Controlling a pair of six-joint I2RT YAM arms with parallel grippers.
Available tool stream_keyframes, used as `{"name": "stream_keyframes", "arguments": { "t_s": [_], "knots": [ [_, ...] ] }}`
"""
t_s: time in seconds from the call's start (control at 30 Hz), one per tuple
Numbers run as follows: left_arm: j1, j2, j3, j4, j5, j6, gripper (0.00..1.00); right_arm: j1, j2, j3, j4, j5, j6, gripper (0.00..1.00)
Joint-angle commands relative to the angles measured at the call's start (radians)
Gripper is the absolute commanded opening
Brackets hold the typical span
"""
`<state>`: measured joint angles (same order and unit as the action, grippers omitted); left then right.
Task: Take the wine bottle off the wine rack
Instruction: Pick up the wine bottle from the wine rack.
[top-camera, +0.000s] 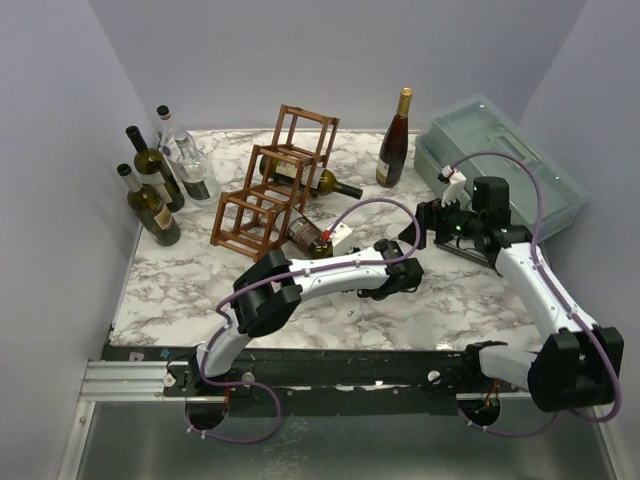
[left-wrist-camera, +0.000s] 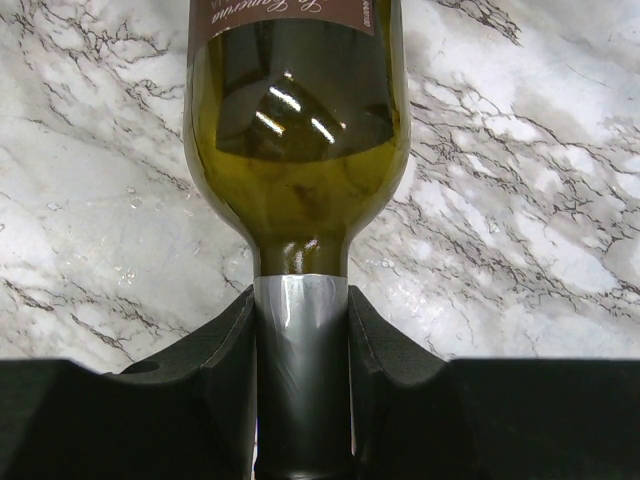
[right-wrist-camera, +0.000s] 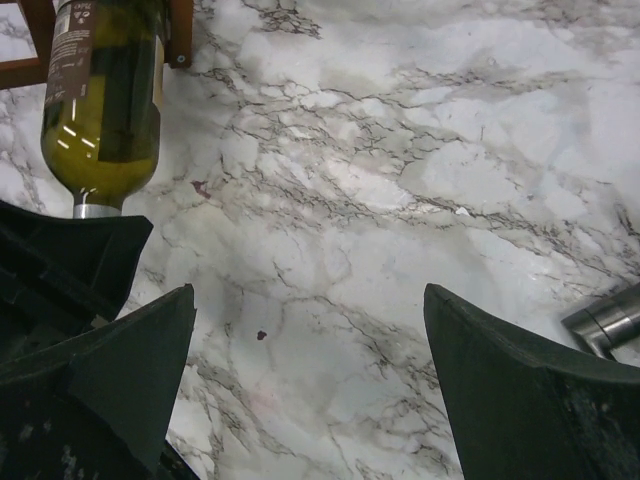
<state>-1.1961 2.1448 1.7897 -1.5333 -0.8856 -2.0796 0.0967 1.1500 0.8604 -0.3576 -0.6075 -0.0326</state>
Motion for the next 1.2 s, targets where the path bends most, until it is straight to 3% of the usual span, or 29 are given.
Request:
{"name": "stream_keyframes", "arguments": {
  "t_s": [0.0,0.33,0.57,1.17],
  "knots": [
    [-0.016,0.01,0.036,0.01,-0.09,-0.451,0.0,-0.005,0.103,0.092,-0.054,-0.067,0.048,0.99],
    [0.001,0.043,0.042,0.16,-0.074,-0.293,0.0,-0.005,0.222,0.23,-0.085,-0.169,0.042,0.99],
    [0.017,0.055,0.042,0.178,-0.061,-0.279,0.0,-0.004,0.292,0.257,-0.096,-0.269,-0.02,0.99],
    [0.028,0.098,0.088,0.232,-0.016,-0.238,0.0,-0.002,0.408,0.359,-0.226,-0.344,-0.2,0.99]
  ]
}}
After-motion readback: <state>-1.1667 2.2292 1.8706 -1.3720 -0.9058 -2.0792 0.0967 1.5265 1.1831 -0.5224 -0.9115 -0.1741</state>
